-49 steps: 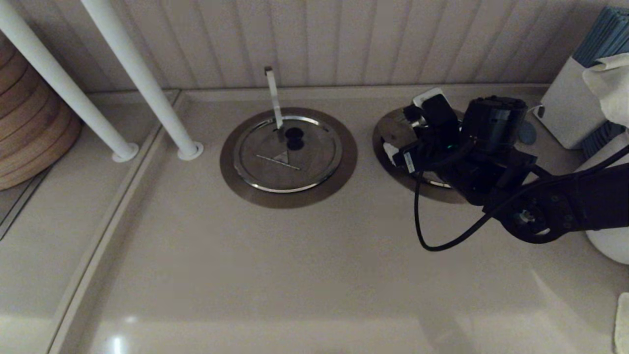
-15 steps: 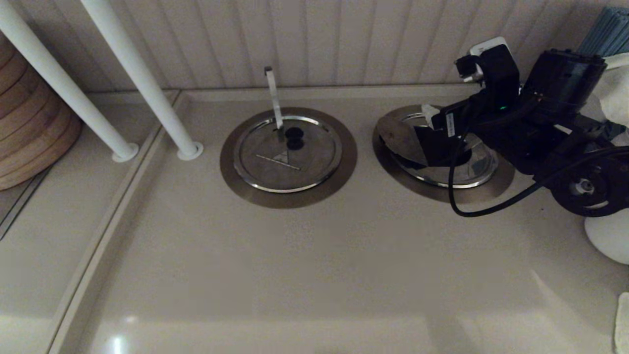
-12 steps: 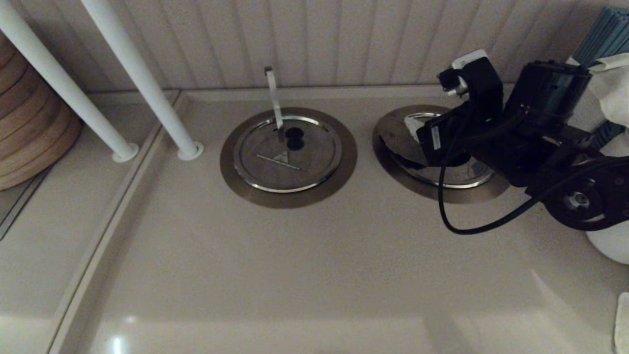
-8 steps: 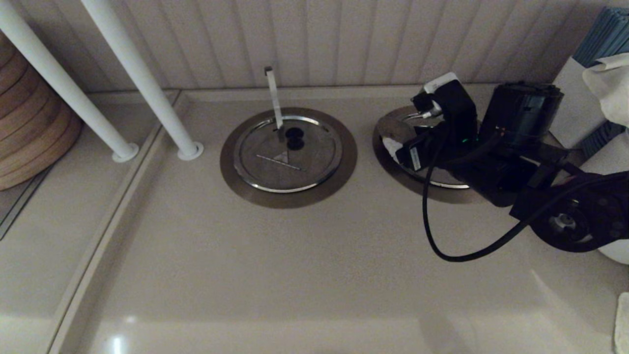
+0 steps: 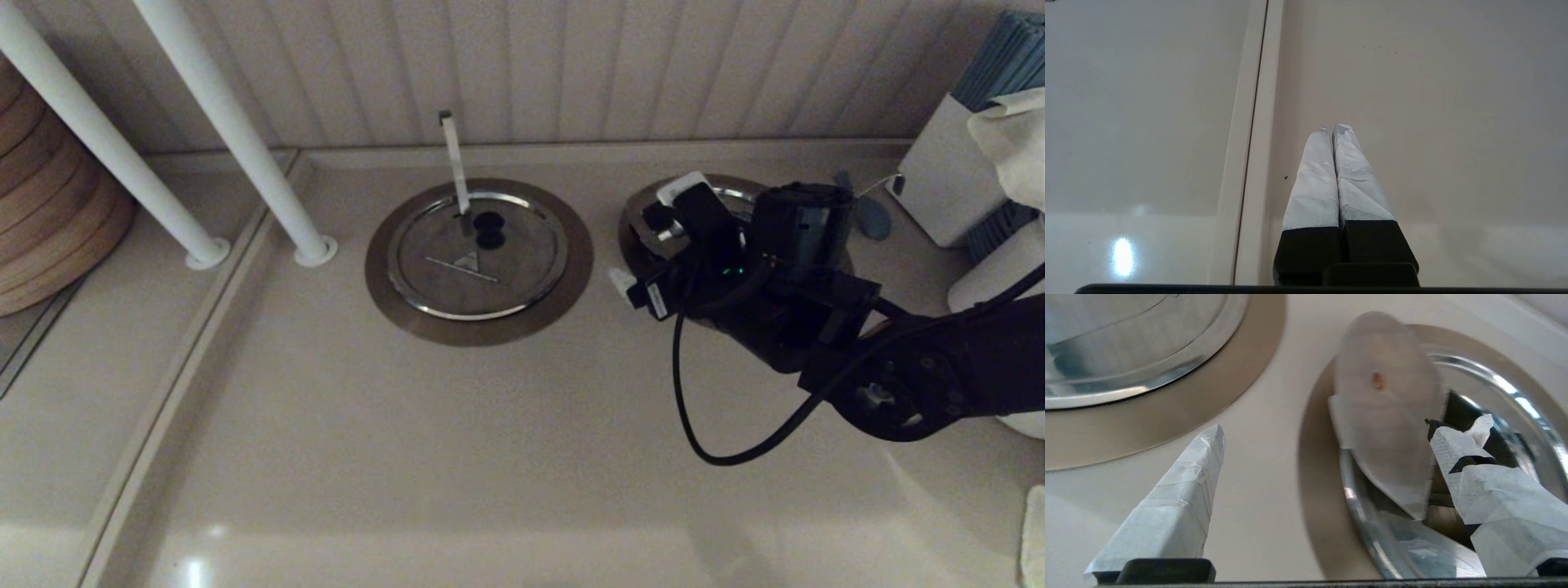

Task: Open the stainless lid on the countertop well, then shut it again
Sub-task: Close the lid

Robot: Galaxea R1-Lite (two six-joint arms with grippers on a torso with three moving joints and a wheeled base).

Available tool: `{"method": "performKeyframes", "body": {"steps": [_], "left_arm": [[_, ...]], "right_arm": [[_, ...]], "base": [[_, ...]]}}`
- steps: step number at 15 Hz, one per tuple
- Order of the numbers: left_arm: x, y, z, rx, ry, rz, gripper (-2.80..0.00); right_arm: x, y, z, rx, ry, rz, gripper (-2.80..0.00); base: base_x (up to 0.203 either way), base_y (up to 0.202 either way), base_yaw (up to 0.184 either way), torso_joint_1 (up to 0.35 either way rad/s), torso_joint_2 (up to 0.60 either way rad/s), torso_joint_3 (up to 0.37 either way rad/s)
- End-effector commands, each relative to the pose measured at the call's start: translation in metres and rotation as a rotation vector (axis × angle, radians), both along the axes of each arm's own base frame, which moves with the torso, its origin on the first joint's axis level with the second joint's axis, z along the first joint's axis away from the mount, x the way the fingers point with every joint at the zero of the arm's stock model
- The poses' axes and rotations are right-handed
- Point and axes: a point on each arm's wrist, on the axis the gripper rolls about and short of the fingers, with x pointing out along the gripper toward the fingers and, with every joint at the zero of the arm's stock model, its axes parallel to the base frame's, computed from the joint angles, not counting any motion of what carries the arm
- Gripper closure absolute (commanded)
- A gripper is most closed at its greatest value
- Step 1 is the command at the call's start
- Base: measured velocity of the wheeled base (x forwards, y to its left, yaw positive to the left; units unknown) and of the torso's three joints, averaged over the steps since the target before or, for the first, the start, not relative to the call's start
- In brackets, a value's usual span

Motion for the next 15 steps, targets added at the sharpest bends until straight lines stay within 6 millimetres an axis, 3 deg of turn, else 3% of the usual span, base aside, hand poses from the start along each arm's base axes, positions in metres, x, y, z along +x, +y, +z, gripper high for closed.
{"method": "performKeyframes", "body": {"steps": [1,9,15], "left_arm": [[0.000,0.000,0.000,0.000,-0.001,0.000,0.00],[0.000,0.000,0.000,0.000,-0.001,0.000,0.00],[0.000,0.000,0.000,0.000,-0.001,0.000,0.00]], "right_arm": [[0.007,0.004,-0.012,-0.019,0.025,-0.007,-2.80],[0.031,-0.011,-0.012,-0.015,0.007,-0.084,-2.80],[0.047,-0.038,0.007,0.011,-0.053,-0.164,-2.80]], "base": [[0.000,0.000,0.000,0.000,0.00,0.000],[0.000,0.000,0.000,0.000,0.00,0.000],[0.000,0.000,0.000,0.000,0.00,0.000]]}}
